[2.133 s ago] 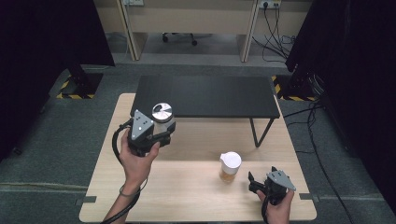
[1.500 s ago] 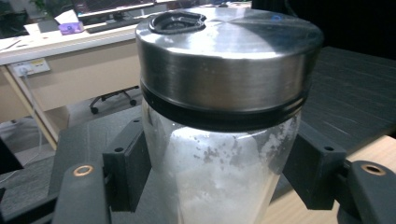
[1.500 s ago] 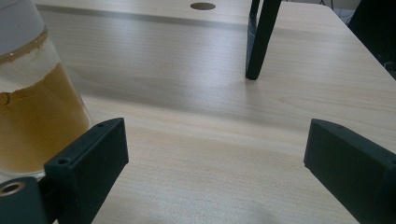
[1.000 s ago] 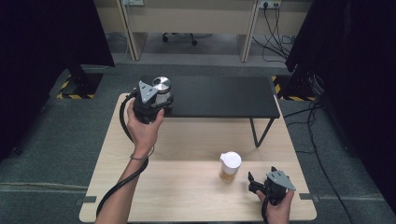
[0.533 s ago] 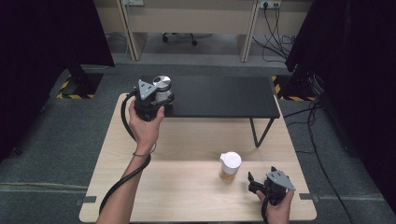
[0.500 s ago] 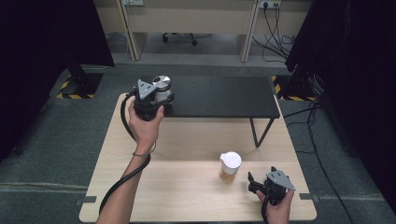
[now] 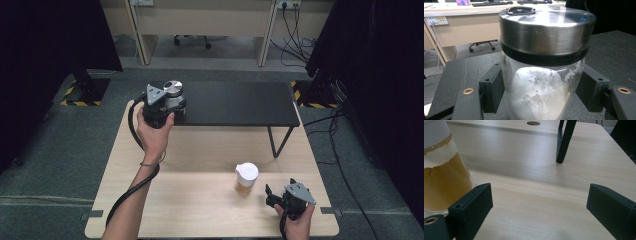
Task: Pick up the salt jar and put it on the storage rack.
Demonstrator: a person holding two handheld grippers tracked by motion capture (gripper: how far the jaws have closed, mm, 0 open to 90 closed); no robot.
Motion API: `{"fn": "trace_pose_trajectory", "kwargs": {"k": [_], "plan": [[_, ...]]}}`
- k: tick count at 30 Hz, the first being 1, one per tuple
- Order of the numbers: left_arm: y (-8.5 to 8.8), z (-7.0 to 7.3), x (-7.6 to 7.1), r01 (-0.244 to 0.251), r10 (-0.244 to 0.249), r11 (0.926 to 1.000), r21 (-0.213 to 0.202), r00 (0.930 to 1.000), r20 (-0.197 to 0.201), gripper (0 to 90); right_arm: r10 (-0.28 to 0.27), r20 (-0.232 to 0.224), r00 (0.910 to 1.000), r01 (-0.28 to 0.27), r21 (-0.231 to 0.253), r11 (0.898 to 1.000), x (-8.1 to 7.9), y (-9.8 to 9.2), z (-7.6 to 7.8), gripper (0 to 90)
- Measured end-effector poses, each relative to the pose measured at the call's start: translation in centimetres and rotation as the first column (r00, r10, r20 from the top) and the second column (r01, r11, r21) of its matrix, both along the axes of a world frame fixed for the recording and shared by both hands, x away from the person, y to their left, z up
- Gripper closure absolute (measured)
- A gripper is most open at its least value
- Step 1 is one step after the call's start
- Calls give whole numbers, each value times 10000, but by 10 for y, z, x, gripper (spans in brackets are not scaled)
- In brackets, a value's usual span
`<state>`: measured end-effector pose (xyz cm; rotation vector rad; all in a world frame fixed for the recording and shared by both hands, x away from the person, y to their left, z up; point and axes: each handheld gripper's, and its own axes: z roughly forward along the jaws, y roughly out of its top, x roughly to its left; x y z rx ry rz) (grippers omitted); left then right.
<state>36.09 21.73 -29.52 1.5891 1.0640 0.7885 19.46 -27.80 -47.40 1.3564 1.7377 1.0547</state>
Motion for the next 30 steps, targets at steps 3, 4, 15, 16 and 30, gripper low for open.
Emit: {"fn": "trace_pose_trajectory", "kwargs": {"k": [3, 4, 15, 16, 30], "plan": [[2, -1, 0, 52, -51, 9999, -127, 10000, 41, 301, -2, 5, 10000, 2, -9, 10000, 0, 0, 0, 67], [2, 0, 0, 49, -48, 9999, -96, 10000, 62, 300, -3, 5, 10000, 3, -9, 10000, 0, 0, 0, 67], [-2, -2, -7, -143, 148, 9997, -207, 9996, 247, 145, 0, 16, 10000, 0, -21, 10000, 0, 1, 0, 67], [-4, -3, -10, -230, 237, 9996, -178, 9991, 364, 112, 0, 12, 10000, 0, -17, 10000, 0, 1, 0, 67], [-9, -9, -31, -627, 626, 9980, -6, 9956, 701, 25, -18, 5, 10000, 18, 6, 10000, 0, 0, 0, 67]]}}
